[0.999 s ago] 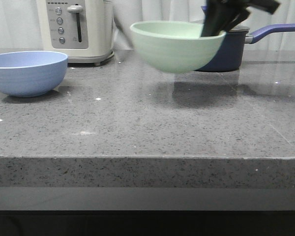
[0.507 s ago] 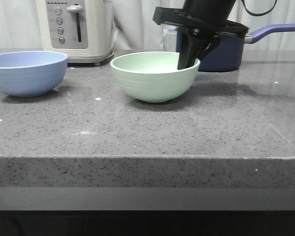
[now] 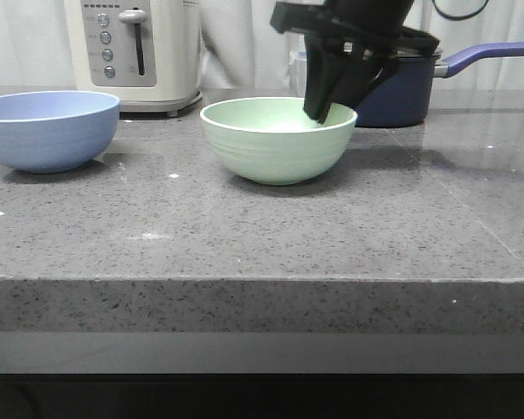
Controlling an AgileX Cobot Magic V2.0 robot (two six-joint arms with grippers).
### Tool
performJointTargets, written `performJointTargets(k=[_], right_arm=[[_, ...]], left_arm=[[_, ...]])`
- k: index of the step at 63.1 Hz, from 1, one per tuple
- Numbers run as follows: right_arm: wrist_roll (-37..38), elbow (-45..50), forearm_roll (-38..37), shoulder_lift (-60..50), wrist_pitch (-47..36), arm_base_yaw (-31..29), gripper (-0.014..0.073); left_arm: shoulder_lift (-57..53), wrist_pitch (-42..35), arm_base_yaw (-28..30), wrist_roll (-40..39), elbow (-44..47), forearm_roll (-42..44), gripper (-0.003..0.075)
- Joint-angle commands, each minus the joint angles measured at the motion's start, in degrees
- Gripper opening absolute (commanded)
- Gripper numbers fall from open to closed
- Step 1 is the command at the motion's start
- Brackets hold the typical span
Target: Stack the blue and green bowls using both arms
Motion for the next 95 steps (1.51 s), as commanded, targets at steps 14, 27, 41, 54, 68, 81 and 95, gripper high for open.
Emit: performJointTargets(k=[14,27,41,54,68,81,95], right_arm=[[-3.58,5.58,-3.50,-16.05,-5.23,-0.10,0.0293],[-6.80,16.64,-5.33,-25.69,-7.17,-0.10,0.0293],[-9.17,29.34,-4.40,-33.12,-12.97,-0.10,0.0288],[-13.51,38.10,0.92,-33.64,-20.86,-0.10,0.0028],[-20.18,41.32,8.90,-32.69,-26.68,-0.10,-0.0059],[-28.76,41.00,14.45,-29.32,-27.53,-0.02,-0.0059],[-28.87,40.95,14.82,-27.23,-30.82,-0.02,-0.0063]], left_arm=[[0.51,-4.26,-0.03,-0.09,-1.44,-0.54,0.0473],[0.51,-4.26,-0.03,-0.09,-1.44,-0.54,0.0473],[0.51,-4.26,-0.03,-0.09,-1.44,-0.54,0.0473],[0.51,-4.26,-0.03,-0.09,-1.44,-0.54,0.0473],[0.51,-4.26,-0.03,-0.09,-1.44,-0.54,0.0473],[0.51,-4.36,-0.03,-0.09,-1.44,-0.54,0.0473],[0.51,-4.46,-0.03,-0.09,-1.44,-0.54,0.0473]])
